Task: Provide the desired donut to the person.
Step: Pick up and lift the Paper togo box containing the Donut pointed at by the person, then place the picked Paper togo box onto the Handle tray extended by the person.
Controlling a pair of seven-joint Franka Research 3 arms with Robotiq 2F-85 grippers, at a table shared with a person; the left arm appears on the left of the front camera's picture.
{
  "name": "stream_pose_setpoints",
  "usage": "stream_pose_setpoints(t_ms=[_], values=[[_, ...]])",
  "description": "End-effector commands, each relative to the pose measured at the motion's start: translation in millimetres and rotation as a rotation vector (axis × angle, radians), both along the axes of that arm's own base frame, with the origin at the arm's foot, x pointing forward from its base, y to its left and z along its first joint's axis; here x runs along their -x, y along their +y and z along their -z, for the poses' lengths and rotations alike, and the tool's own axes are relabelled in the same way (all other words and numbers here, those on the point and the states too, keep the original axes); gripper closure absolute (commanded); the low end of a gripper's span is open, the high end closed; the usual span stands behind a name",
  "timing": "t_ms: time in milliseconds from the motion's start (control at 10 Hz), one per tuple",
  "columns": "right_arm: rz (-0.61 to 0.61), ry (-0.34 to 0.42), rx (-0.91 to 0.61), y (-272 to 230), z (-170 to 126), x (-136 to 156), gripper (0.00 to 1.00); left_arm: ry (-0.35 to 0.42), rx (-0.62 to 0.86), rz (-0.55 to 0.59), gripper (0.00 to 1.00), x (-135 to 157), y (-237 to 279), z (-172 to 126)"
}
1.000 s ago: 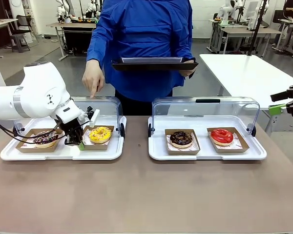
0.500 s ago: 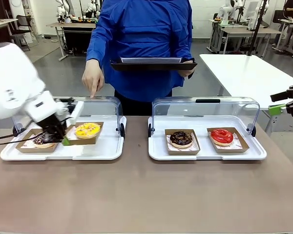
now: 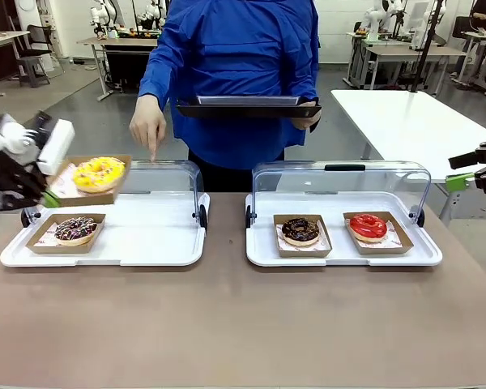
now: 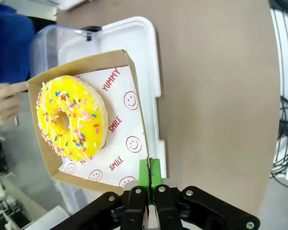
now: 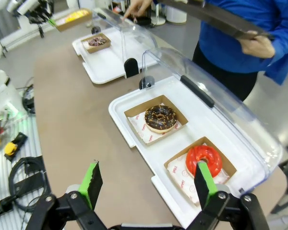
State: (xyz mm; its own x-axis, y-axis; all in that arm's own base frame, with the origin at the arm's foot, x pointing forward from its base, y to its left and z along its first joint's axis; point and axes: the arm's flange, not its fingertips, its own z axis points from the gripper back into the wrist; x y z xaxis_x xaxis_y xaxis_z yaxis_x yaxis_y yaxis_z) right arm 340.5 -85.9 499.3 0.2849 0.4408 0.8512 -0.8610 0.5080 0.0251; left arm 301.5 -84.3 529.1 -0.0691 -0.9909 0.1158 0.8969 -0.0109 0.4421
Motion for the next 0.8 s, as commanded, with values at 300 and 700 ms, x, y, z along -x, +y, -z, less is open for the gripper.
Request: stream_pose_setpoints(t_ms=[300,700], values=[[0.000,-0.010,-0.025,0.3,0.9,-2.5,0.00,-0.023,-0.016,-0.002,1.00,13.0,4.9,-12.8],[0.000,-0.010,-0.025,0.3,0.9,-2.5,0.00,-0.023,-0.016,-0.002,1.00,13.0,4.9,-12.8]])
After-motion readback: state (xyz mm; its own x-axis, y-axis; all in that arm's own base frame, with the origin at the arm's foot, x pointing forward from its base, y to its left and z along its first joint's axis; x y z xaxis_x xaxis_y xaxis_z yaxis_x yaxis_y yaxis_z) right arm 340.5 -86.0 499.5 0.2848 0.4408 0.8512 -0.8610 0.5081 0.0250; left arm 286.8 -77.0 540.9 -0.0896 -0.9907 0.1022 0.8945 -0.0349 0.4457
